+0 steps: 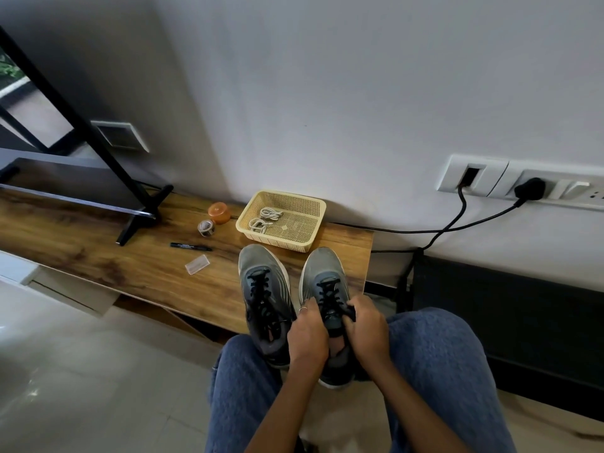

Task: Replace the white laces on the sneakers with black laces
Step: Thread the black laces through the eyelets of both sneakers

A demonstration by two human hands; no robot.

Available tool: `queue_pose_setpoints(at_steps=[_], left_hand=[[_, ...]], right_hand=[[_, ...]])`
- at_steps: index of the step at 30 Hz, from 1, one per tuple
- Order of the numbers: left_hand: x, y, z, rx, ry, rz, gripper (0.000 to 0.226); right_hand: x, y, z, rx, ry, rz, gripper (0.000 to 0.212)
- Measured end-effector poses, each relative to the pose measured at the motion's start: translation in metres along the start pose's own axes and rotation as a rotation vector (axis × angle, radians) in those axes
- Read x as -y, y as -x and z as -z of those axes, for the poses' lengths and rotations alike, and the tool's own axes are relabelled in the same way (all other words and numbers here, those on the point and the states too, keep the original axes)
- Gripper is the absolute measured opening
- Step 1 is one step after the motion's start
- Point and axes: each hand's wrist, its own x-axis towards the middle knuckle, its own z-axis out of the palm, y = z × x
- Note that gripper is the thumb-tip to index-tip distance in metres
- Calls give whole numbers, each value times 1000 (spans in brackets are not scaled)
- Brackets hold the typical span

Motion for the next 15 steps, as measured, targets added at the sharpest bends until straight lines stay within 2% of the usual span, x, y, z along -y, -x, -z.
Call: queue_pose_setpoints(at_steps=[5,8,12,15], left_hand=[[4,-1,1,9,76,-21,31],[12,-2,3,20,104,-78,29],[15,-1,8,1,7,-124,37],[15,-5,18,23,-195,-161,42]], right_hand=[[2,2,1,-2,14,-10,10],[-2,-1,5,57,10,43,12],[-6,-8,19,208,-58,34,23],[-6,-11,32,289,-74,-28,29]])
